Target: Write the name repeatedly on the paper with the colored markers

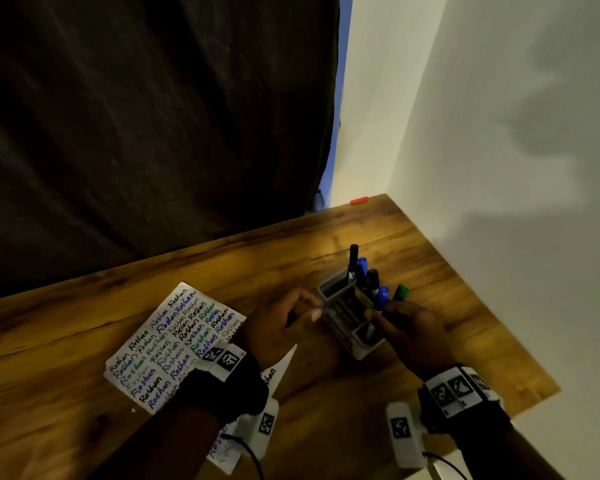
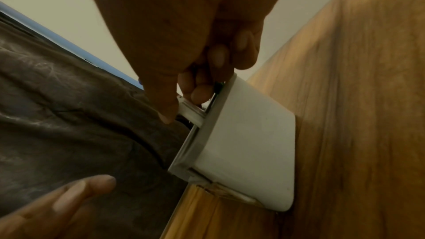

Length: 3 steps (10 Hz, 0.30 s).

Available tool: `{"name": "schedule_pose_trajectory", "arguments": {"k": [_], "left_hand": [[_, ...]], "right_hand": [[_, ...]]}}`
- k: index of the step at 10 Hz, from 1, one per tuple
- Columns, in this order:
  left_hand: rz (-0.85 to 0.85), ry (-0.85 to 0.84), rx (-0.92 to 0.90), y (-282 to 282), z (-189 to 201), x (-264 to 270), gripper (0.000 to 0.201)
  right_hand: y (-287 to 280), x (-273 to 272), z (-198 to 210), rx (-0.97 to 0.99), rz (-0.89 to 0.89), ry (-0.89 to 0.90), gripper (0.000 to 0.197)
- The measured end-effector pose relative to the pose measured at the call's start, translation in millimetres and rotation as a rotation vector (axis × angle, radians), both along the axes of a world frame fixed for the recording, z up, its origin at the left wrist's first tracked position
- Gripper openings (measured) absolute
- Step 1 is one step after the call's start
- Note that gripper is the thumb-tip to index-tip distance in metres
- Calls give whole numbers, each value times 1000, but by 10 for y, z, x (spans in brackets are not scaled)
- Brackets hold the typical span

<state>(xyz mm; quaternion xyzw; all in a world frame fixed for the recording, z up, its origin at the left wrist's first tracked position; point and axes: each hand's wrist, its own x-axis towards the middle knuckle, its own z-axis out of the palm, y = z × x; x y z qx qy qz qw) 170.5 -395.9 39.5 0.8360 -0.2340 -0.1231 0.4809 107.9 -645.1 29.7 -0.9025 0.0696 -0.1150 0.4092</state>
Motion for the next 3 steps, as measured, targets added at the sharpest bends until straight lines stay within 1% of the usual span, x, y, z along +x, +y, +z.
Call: {"name": "schedule_pose_trajectory", "arguments": {"k": [1,2,3], "left_hand": [[-6,0,12,0,-26,17,12],[-5,3,10,5,-22,20,9],[15,13,3,-21,26,37,10]], "right_hand": [[-37,24,35,1,-6,38,6],[-65,31,48,-25,-11,8,9],[-68,64,167,-33,-63,11,13]]}}
